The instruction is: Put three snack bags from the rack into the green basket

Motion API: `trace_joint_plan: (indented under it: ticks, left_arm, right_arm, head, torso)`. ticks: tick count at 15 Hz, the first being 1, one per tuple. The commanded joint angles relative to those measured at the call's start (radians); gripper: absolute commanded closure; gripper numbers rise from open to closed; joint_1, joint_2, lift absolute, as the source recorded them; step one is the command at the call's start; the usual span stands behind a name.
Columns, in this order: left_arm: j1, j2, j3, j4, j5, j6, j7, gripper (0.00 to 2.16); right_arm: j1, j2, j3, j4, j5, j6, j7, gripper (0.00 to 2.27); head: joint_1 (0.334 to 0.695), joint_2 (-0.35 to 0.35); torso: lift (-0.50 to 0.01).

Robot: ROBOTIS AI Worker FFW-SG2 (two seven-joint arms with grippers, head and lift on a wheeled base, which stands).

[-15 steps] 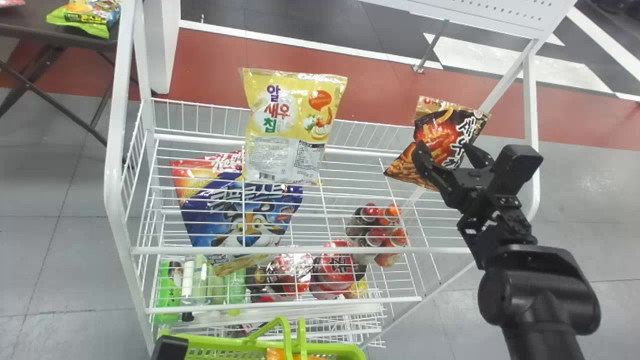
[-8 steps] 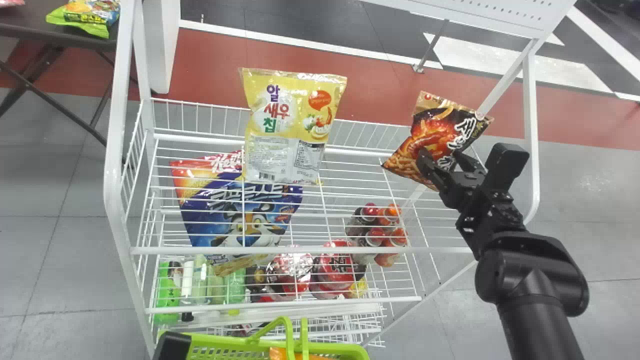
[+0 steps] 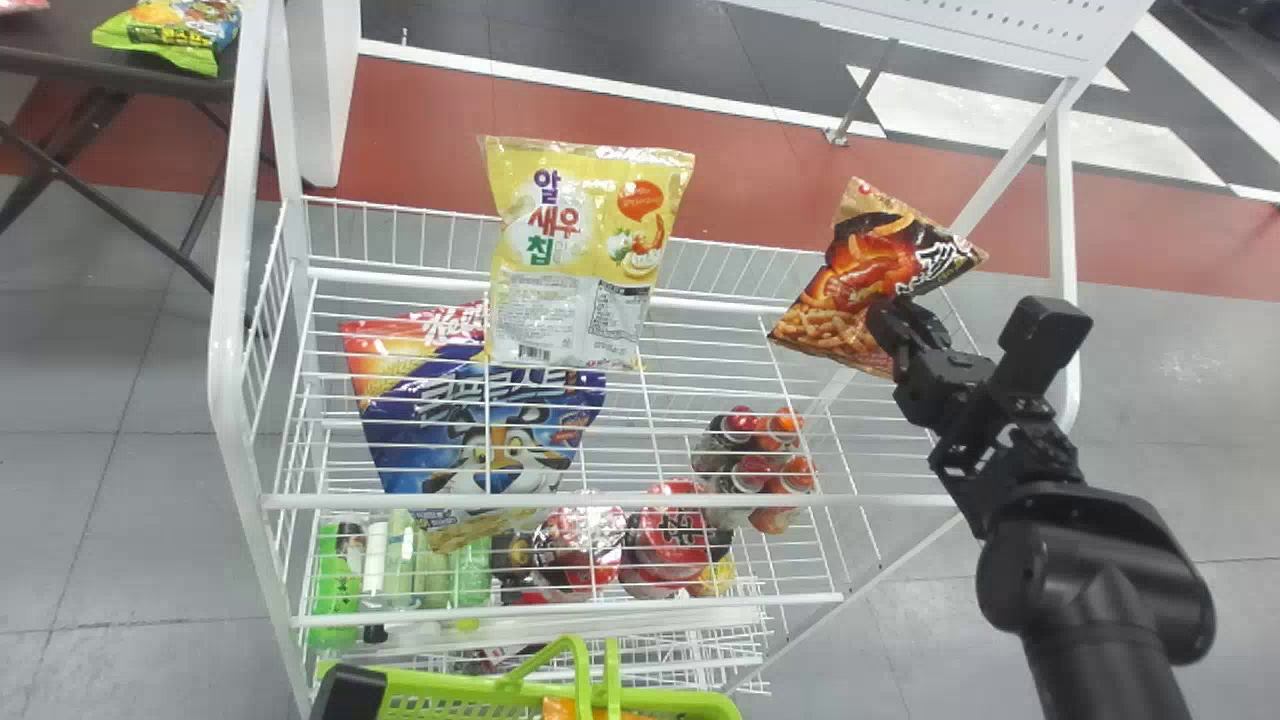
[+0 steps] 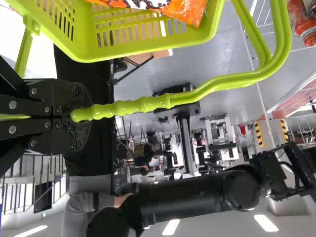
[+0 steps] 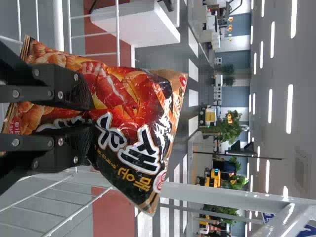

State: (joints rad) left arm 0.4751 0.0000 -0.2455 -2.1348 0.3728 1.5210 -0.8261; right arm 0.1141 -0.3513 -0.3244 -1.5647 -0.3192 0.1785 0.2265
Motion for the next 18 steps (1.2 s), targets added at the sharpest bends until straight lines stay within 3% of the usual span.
trace_joint_plan:
  ticks: [1,4,5,8,11,14,18]
  left_arm:
    - [0.005,-0.003,0.0,-0.004,0.0,0.0,-0.001,1.46]
    - [0.005,-0.003,-0.006,-0.004,-0.002,-0.003,0.001,1.46]
    - [0.005,-0.003,-0.008,-0.002,-0.002,-0.003,0.001,1.46]
    - [0.013,-0.003,-0.012,0.001,-0.002,-0.025,-0.005,1.46]
    - [0.017,-0.003,-0.012,0.003,-0.002,-0.037,-0.007,1.46]
    - [0.017,-0.003,-0.015,0.004,-0.003,-0.04,-0.007,1.46]
    - [0.011,-0.003,-0.031,0.012,-0.008,-0.055,-0.001,1.46]
  right_arm:
    - [0.101,0.011,-0.027,-0.15,-0.018,0.005,0.014,2.24]
    - [0.24,0.022,-0.1,-0.38,-0.095,0.091,0.045,2.24]
    - [0.283,0.045,-0.137,-0.474,-0.098,0.174,0.074,2.24]
    - [0.366,0.092,-0.251,-0.701,-0.12,0.591,0.172,2.24]
    - [0.417,0.166,-0.343,-0.871,-0.143,1.066,0.289,2.24]
    - [0.449,0.175,-0.42,-0.913,-0.233,1.394,0.39,2.24]
    - [0.503,0.173,-0.363,-0.9,-0.247,1.394,0.459,2.24]
  head:
    - [0.695,-0.35]
    - [0.695,-0.35]
    - [0.695,-0.35]
    - [0.695,-0.35]
    - [0.695,-0.35]
    - [0.695,-0.35]
    - [0.695,-0.35]
  torso:
    - [0.0]
    - [0.0]
    - [0.0]
    - [0.0]
    - [0.0]
    - [0.0]
    - [0.0]
